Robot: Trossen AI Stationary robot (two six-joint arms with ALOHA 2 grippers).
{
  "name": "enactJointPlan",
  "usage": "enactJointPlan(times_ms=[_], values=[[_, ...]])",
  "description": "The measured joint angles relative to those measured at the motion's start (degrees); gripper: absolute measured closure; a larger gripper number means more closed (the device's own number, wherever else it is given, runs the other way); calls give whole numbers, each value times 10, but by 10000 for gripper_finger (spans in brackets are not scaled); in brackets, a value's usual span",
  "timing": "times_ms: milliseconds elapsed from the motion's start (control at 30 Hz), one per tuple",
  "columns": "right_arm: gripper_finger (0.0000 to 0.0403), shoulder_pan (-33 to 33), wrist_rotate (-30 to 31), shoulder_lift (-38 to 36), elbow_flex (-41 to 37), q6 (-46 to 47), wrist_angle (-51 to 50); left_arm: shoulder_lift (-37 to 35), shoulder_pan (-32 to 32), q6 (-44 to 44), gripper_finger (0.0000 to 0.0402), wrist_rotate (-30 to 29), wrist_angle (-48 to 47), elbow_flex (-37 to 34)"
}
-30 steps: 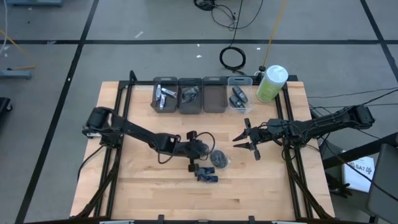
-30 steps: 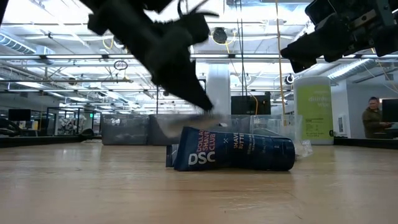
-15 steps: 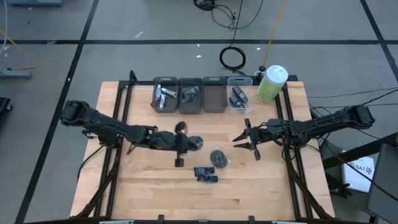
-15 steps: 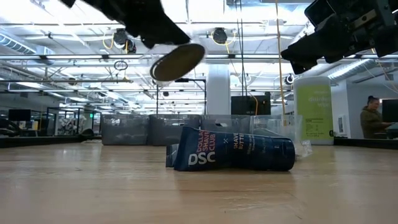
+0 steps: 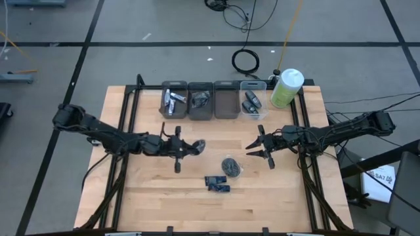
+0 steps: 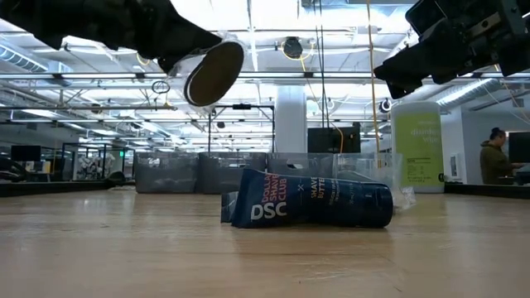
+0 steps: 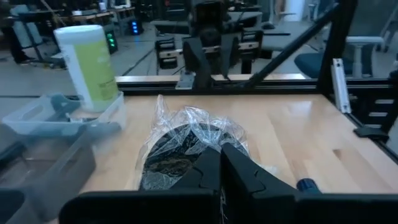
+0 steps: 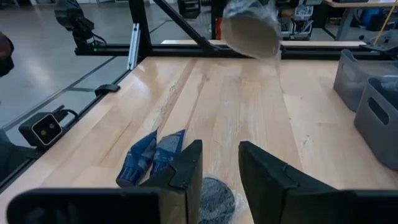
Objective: Pick & Place Travel size toiletries
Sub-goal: Put the left hairbrush into the middle black bin
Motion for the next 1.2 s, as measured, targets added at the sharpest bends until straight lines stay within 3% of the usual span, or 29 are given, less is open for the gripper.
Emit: enactJointPlan(times_ms=[567, 833, 1033, 1200], values=[[309, 0, -2, -9, 0, 0, -19, -1, 1, 12, 399, -10, 3, -4], [310, -3, -1, -116, 0, -9, -112, -104, -7, 15, 400, -13, -120, -6], [310, -3, 0, -186, 0, -15, -194, -173, -25, 22, 400, -57, -181, -5], [310, -4, 7, -226, -59, -20, -159, -213, -32, 25, 400, -95, -225, -5]])
